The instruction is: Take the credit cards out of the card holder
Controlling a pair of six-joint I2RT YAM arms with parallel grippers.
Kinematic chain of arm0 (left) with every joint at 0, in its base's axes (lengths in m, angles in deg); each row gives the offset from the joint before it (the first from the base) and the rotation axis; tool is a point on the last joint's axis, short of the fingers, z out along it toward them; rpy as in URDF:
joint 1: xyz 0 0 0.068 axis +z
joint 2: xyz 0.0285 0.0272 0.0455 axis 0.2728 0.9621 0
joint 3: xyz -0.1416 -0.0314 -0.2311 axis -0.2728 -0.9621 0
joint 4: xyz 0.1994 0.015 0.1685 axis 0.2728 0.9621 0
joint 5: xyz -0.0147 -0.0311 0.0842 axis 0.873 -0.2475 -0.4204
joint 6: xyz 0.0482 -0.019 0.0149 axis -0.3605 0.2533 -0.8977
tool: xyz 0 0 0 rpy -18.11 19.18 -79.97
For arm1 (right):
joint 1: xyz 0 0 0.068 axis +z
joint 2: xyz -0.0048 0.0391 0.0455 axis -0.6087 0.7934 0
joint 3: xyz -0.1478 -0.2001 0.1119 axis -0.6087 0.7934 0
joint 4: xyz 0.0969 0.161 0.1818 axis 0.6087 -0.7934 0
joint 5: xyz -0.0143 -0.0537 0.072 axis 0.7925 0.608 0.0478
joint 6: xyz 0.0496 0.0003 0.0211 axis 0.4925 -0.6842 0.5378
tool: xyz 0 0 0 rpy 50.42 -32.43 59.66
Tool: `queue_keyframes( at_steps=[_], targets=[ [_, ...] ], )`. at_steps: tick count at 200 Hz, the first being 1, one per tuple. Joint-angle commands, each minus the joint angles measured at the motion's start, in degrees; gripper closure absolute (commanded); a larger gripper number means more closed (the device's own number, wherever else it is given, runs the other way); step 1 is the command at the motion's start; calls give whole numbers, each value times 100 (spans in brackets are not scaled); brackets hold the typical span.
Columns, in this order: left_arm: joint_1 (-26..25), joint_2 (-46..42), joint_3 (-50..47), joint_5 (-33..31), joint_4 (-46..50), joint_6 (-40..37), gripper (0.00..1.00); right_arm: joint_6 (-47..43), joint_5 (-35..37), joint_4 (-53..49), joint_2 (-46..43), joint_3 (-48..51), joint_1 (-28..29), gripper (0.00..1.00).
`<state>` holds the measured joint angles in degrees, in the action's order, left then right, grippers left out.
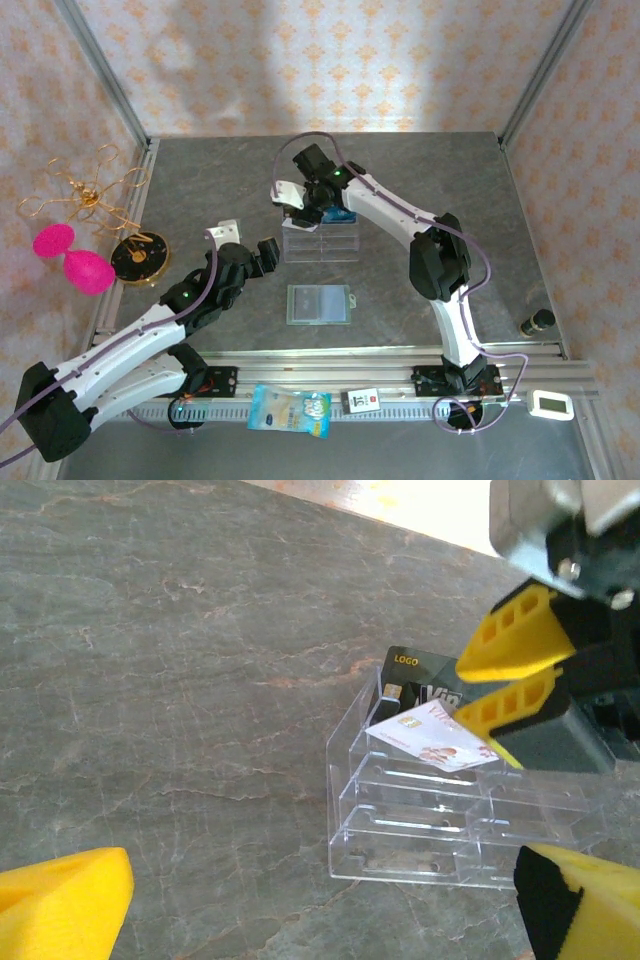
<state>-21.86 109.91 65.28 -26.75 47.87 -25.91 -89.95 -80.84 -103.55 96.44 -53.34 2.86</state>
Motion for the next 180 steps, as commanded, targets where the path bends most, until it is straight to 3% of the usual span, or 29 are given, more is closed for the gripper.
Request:
queue_keyframes(
  at_steps=[1,56,100,119,137,180],
  targets=[
    [60,-158,-87,74,-220,-8,1,590,-105,344,-188,-264,16,64],
    [367,182,90,529,-272,-6,1,1460,-119,1173,-576,316,2,56],
    [1014,755,215,1560,-327,0,1,1466,-537,1179,-734,397,-222,54],
    [1060,859,186,1573,-490,-3,2,1355,-839,1055,-729,433,-316,57],
    [1134,1031,251,1507,-466,-7,12,1309,-1025,917,-578,317,-336,60],
    [1230,1321,321,1642,-413,-8,10,1262,-1238,712,-279,172,-344,57]
  ],
)
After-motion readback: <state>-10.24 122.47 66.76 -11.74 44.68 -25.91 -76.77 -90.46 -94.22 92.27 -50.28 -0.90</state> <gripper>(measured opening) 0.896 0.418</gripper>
